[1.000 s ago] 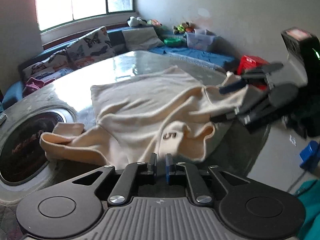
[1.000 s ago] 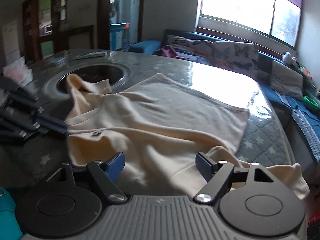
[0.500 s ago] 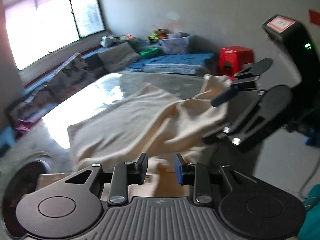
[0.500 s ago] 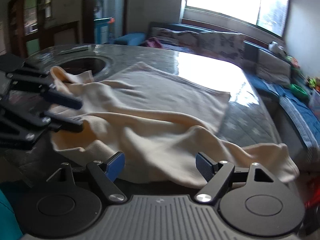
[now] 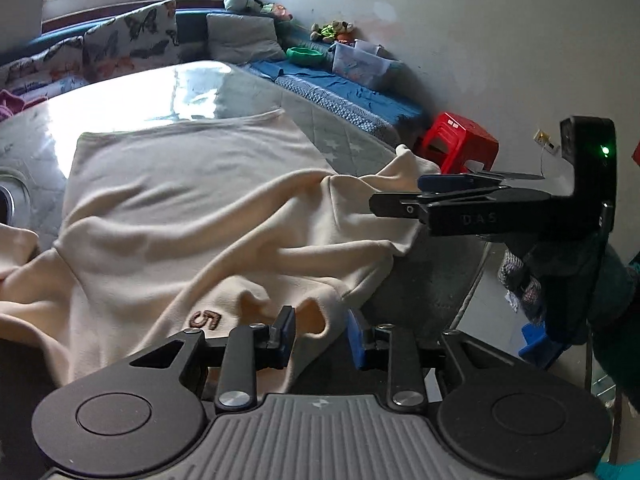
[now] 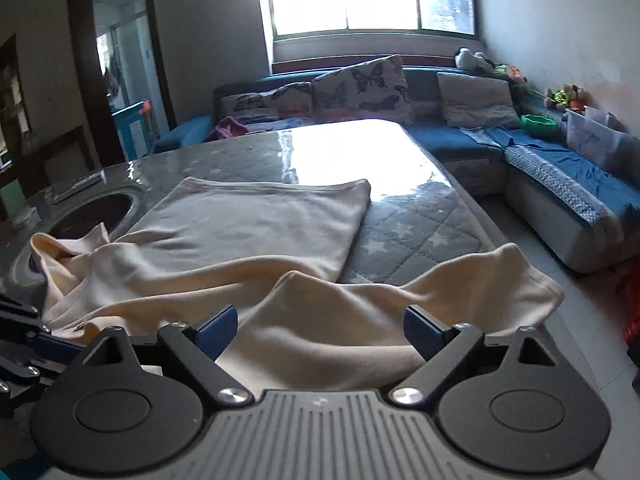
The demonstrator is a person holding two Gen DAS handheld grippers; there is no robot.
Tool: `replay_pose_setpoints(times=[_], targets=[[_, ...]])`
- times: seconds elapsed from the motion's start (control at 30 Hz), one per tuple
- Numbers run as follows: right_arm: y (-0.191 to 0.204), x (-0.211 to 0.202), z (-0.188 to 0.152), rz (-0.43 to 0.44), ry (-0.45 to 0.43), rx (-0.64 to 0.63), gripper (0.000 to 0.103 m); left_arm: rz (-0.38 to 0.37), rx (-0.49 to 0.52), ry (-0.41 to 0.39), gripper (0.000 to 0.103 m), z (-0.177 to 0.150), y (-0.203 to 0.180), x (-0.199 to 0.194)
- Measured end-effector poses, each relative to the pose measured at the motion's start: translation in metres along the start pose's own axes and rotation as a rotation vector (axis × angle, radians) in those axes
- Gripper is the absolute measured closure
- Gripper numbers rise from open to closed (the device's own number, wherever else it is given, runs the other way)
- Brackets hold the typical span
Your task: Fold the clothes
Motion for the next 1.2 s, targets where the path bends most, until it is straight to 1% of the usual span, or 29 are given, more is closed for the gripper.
replay_pose_setpoints(times=[0.07, 0.1, 0.2, 0.23, 0.43, 0.57, 0.63, 0.7, 0.77, 0.87, 0.97, 1.1, 1.2], targets=[[-0.003, 0.002, -0.004, -0.021, 0.008, -0.007, 0.011, -0.003, 0.000, -0.002, 0.083, 0.001, -0.002, 0.004], [-0.005, 0.004, -0.006, -0.026, 0.015, -0.006, 0.011, -0.014, 0.006, -0.009, 0.092, 0.001, -0.005, 0.006], [-0.009, 0.005, -0.012, -0.051, 0.026, -0.010, 0.010, -0.042, 0.046, -0.011, 0.099, -0.003, -0.012, 0.002], [-0.009, 0.005, -0.013, -0.056, 0.027, -0.012, 0.010, -0.051, 0.060, -0.011, 0.100, -0.004, -0.014, 0.001], [-0.006, -0.004, -0.007, -0.066, 0.004, -0.049, 0.008, -0.104, 0.146, -0.010, 0.100, -0.014, -0.027, -0.009], [0.008, -0.005, 0.003, -0.038, -0.012, -0.100, 0.006, -0.140, 0.203, -0.010, 0.099, -0.021, -0.036, -0.015], [0.019, -0.002, 0.008, -0.014, -0.017, -0.127, 0.006, -0.160, 0.223, -0.012, 0.091, -0.023, -0.039, -0.020], [0.032, 0.003, 0.010, 0.015, -0.015, -0.159, 0.006, -0.177, 0.223, -0.039, 0.091, -0.018, -0.037, -0.030], [0.046, 0.010, 0.010, 0.040, -0.009, -0.196, 0.006, -0.177, 0.226, -0.076, 0.091, -0.012, -0.033, -0.043], [0.063, 0.019, 0.007, 0.080, 0.006, -0.239, 0.006, -0.110, 0.182, -0.121, 0.091, 0.000, -0.010, -0.052], [0.069, 0.027, -0.002, 0.085, 0.036, -0.255, 0.006, -0.034, 0.110, -0.140, 0.091, 0.010, 0.021, -0.050], [0.068, 0.028, -0.019, 0.075, 0.080, -0.266, 0.006, 0.100, 0.064, -0.101, 0.091, 0.013, 0.058, -0.024], [0.065, 0.023, -0.029, 0.074, 0.094, -0.268, 0.004, 0.141, 0.043, -0.061, 0.091, 0.005, 0.072, -0.013]])
Point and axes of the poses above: each gripper's, at about its wrist camera, not at the fingertips, and x roughly the way its jaws point, y to its left, z to its top, the point moved 8 cm from there along x, roughly the way its jaws point, and after that the axes turned 1 degree about y, right-handed, at the moved point
